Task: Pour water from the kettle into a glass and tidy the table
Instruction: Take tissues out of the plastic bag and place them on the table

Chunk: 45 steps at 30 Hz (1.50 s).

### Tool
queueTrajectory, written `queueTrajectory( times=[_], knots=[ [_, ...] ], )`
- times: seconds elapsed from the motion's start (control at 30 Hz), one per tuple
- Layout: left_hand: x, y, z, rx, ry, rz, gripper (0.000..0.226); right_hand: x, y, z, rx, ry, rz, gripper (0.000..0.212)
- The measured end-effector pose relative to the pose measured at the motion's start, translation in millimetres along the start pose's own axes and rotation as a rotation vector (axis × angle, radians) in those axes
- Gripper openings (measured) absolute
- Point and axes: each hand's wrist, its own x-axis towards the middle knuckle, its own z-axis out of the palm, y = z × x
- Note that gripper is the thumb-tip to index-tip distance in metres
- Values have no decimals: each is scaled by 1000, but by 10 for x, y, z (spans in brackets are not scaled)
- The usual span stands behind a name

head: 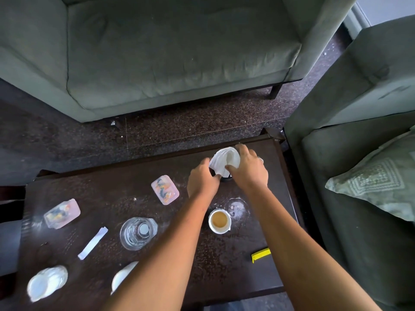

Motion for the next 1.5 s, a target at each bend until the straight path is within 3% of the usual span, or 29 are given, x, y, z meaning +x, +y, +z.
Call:
queueTrajectory(
  times=[0.17, 0.27, 0.47, 0.67, 0.87, 1.03, 1.17, 1.37, 1.5],
  knots=[
    [-16, -37, 48, -118, -233, -121, 64, 48, -58, 56, 20, -42, 32, 44],
    [-38, -36, 89, -181, -278, -151, 70, 67, -29, 94, 40, -43, 54, 33],
    [-65, -56, 91, -255, -367, -185, 79, 29, 18, 62, 118, -30, 85, 38],
    [-272, -289, -88, -332, -316, -280, 87, -229, -147, 2, 205, 51, 55, 77],
    [-630, -746, -422, -436, -232, -374, 65, -870, -540, 175, 232, 284, -146, 69],
    [-968, -1269, -666, -534, -236, -392, 45, -1408, -862, 632, 115, 21, -239, 58],
    [-1192, -1835, -997, -457, -65, -336, 42, -1744, -1145, 1096, -9, -172, -252, 56],
    [-1601, -2828, -1803, -265, 181, -171, 36, -2314, -1820, 1783, 16, -143, -282, 46],
    [-1946, -3579, -2366, -184, 318, -155, 36, -2753, -2414, 2328, 19, -221, -348, 45]
  ],
)
